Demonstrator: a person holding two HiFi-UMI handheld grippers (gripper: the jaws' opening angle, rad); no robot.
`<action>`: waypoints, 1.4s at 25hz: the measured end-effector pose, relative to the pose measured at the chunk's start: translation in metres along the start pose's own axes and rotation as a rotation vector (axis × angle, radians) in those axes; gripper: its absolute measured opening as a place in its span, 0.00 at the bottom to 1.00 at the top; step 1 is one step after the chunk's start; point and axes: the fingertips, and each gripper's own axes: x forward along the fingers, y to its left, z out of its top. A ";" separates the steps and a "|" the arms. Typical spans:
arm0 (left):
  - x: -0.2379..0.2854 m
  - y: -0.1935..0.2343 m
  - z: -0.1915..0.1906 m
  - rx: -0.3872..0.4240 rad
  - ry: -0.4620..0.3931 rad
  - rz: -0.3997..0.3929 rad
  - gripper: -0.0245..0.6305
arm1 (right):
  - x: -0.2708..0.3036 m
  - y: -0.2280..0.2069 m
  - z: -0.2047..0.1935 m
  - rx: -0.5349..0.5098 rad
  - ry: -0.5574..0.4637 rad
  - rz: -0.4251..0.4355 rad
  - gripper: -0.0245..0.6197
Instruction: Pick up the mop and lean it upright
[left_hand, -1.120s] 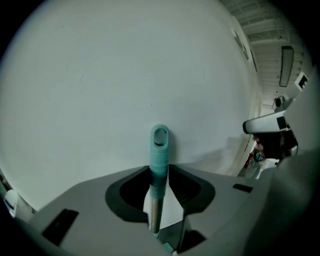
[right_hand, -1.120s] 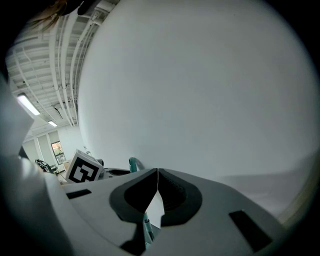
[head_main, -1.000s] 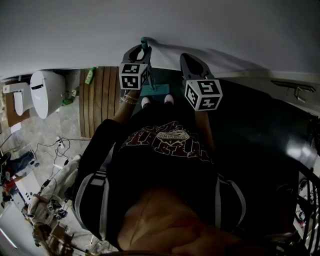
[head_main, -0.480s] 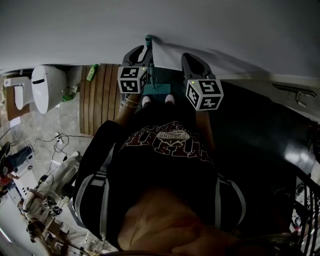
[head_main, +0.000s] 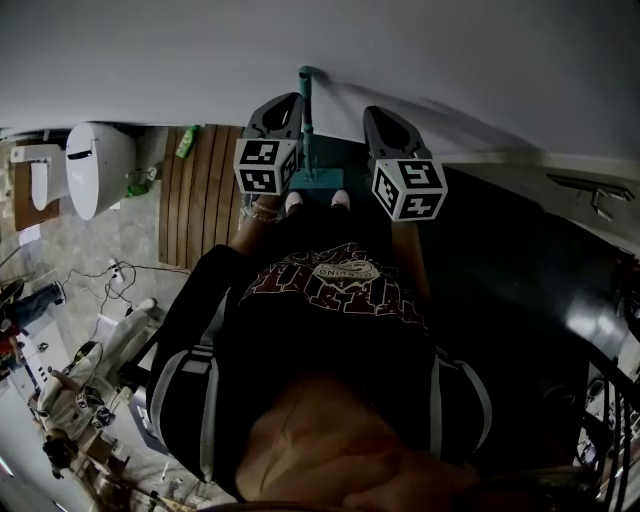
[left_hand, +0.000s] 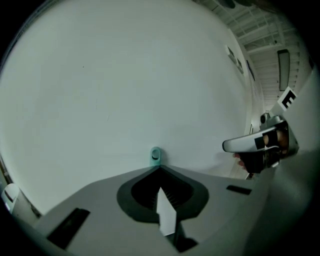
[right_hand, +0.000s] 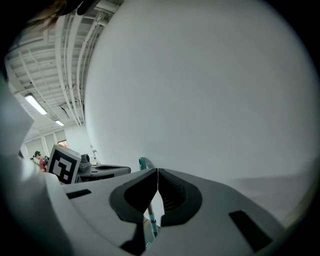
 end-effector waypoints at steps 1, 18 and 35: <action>-0.003 -0.001 0.001 0.000 -0.004 0.001 0.11 | 0.000 0.002 0.000 -0.002 -0.001 0.004 0.07; -0.047 -0.005 0.020 -0.014 -0.071 0.044 0.11 | 0.006 0.038 0.006 -0.042 -0.015 0.112 0.07; -0.093 -0.010 0.042 -0.055 -0.138 0.056 0.11 | 0.009 0.073 0.012 -0.069 -0.019 0.184 0.07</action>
